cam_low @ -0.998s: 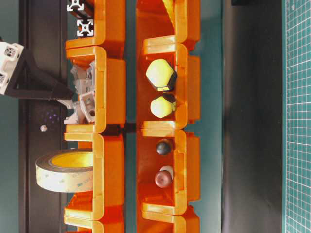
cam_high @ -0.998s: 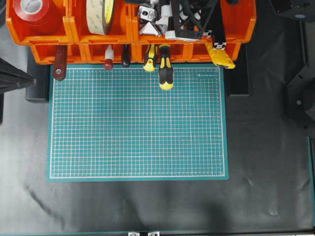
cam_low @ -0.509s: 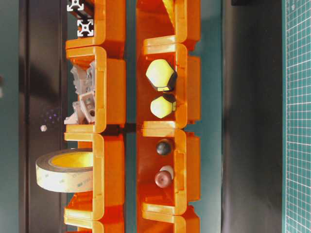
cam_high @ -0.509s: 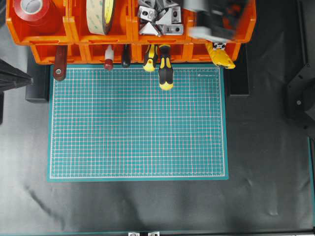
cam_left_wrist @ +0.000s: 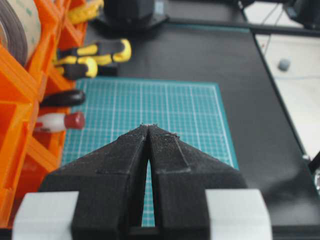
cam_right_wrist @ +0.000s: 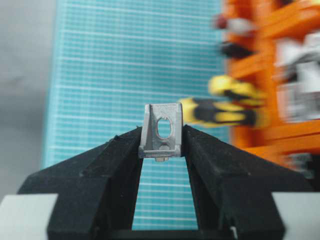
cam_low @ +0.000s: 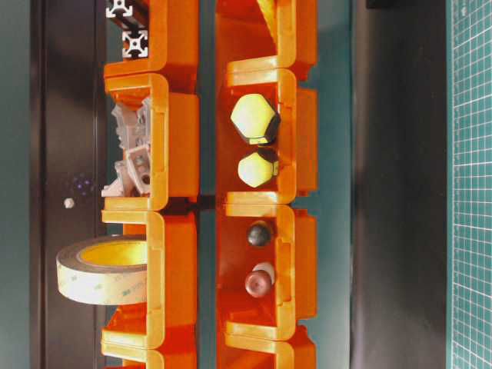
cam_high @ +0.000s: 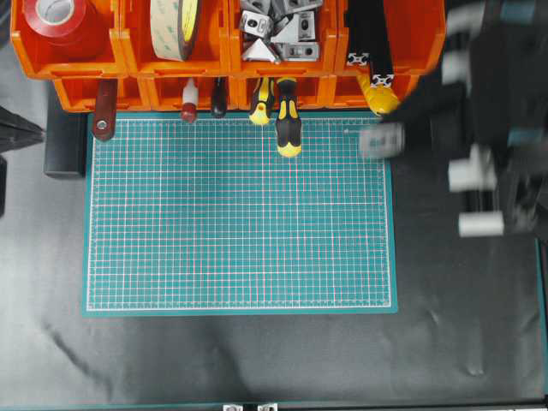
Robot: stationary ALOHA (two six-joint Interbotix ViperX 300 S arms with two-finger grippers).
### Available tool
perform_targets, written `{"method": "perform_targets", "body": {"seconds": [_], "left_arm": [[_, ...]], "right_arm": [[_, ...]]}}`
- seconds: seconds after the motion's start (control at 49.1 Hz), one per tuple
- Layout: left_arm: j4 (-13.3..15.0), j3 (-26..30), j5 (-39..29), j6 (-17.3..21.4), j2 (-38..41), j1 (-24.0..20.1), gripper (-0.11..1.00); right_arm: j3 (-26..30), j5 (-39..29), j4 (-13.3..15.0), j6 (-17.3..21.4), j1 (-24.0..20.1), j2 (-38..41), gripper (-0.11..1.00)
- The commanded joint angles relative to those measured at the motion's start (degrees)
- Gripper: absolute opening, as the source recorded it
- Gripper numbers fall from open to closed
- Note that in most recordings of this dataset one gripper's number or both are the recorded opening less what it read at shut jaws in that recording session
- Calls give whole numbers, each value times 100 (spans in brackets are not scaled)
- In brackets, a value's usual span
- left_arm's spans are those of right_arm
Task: Pick corner brachets from container rack with right arm.
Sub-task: 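Lift the silver bracket out of the bin and carry it over the mat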
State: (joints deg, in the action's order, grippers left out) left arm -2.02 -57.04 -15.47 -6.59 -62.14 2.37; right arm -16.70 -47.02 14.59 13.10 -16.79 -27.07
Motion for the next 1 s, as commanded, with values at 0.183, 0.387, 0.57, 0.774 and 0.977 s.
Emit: {"method": "perform_targets", "body": {"seconds": [0.183,0.387,0.57,0.774,0.977], "left_arm": [[-18,193,18,26,-9,0,0],[-26,185,44,123,9,-9,0],[-26,185,123,149,0,53,0],[-26,158,158,176,105,149,0],[-26,132,123,202,176,220,0]], "right_arm": [[-932,1266,18,1037,-589,264,23],[-932,1459,18,1099,-659,1046,23],[-782,1784,18,1099,-510,1854,23],[-527,2039,26,1090,-202,2663,23],[-211,2171,35,1055,44,3173,23]]}}
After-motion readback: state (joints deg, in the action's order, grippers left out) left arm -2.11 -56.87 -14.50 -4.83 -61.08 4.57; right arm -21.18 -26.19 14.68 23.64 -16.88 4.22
